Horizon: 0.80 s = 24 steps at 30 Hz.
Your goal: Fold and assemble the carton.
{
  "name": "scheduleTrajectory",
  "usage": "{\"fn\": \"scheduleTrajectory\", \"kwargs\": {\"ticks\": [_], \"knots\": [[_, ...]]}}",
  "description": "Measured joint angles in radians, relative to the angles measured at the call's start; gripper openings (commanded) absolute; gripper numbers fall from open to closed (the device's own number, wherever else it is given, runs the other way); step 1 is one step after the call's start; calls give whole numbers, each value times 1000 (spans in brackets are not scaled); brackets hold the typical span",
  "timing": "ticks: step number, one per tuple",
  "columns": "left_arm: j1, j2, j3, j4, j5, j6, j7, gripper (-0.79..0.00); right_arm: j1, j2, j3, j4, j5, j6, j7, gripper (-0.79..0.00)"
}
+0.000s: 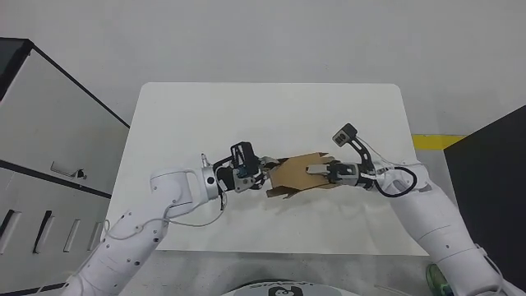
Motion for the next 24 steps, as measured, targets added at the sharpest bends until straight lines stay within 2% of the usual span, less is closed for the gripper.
{"fn": "scheduleTrajectory", "kwargs": {"ticks": [14,24], "knots": [[19,3,-18,-15,2,3,4,-785,-5,3,-4,-16,-12,-21,79,-785],[15,1,-10,-16,8,5,11,-785,-10,5,-4,-17,-7,-20,81,-785]]}}
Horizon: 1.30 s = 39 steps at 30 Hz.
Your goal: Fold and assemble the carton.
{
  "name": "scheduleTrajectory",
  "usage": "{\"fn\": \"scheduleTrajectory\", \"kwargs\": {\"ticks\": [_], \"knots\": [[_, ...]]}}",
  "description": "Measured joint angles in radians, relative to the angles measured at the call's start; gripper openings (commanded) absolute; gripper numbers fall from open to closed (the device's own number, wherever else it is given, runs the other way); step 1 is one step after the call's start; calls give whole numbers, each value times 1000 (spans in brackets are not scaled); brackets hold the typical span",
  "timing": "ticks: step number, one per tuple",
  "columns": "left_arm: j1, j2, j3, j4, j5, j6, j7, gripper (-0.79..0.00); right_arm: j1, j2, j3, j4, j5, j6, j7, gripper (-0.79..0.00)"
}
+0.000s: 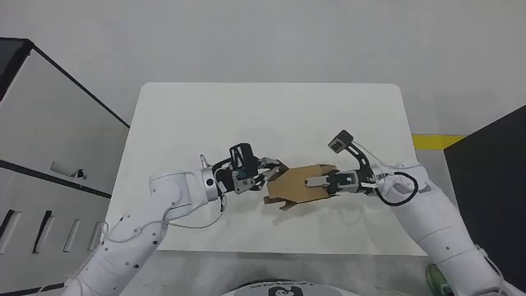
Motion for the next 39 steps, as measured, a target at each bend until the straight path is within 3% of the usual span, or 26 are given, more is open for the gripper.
{"fn": "scheduleTrajectory", "kwargs": {"ticks": [14,25,39], "knots": [[71,18,-118,-12,-9,31,5,-785,-19,-3,55,24,231,45,47,-785],[68,16,-89,-41,-3,5,6,-785,-24,-20,58,16,332,79,81,-785],[42,8,-34,-49,4,-17,8,-785,7,-41,26,54,314,75,74,-785]]}}
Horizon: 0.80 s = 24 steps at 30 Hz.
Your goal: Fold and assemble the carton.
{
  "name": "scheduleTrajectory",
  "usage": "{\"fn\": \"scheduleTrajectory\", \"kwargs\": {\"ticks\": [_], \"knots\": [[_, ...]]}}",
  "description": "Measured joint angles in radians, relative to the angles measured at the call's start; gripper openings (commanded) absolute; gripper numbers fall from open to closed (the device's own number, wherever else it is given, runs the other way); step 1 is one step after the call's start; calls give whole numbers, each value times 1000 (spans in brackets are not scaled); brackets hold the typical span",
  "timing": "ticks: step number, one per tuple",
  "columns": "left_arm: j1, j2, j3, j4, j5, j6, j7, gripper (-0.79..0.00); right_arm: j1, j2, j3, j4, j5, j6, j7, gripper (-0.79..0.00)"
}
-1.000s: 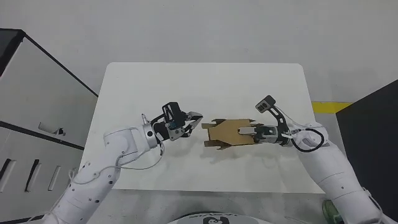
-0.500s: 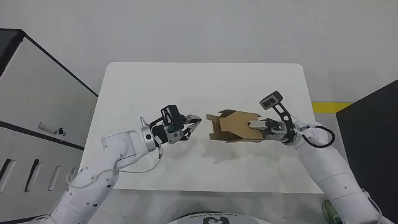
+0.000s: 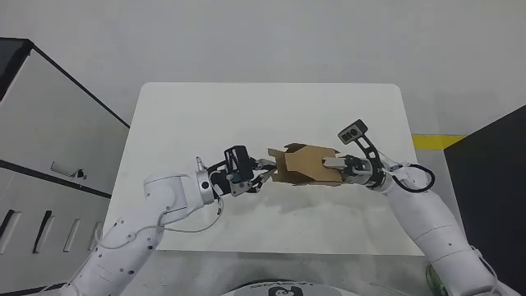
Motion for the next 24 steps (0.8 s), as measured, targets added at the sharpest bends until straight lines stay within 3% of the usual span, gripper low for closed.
{"fn": "scheduleTrajectory", "kwargs": {"ticks": [13,24], "knots": [[9,4,-33,3,-13,3,7,-785,2,-7,21,12,31,15,17,-785],[34,14,-103,16,-104,-56,80,-785,-14,0,16,-50,175,53,18,-785]]}}
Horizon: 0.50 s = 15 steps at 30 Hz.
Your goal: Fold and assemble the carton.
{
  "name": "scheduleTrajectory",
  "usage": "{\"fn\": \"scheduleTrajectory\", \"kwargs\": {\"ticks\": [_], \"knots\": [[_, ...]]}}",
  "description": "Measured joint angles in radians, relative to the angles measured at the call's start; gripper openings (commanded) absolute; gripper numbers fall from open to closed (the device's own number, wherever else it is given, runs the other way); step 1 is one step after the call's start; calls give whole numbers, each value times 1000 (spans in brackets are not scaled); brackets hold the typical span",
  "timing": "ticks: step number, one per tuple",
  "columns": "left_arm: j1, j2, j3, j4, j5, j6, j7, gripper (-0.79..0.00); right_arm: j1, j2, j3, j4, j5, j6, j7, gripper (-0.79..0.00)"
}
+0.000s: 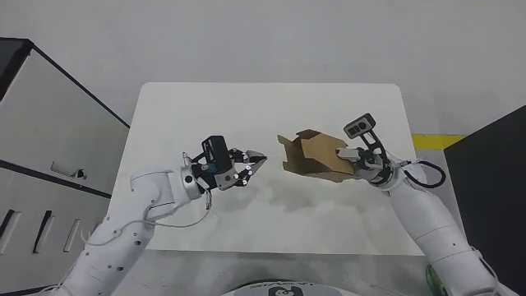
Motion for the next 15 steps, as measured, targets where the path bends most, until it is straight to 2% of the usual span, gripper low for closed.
{"fn": "scheduleTrajectory", "kwargs": {"ticks": [10,15], "knots": [[4,0,-7,-6,-14,3,13,-785,-6,-2,0,-23,12,13,-18,-785],[21,5,-48,-8,-63,-54,93,-785,-7,-7,-5,-50,63,45,1,-785]]}}
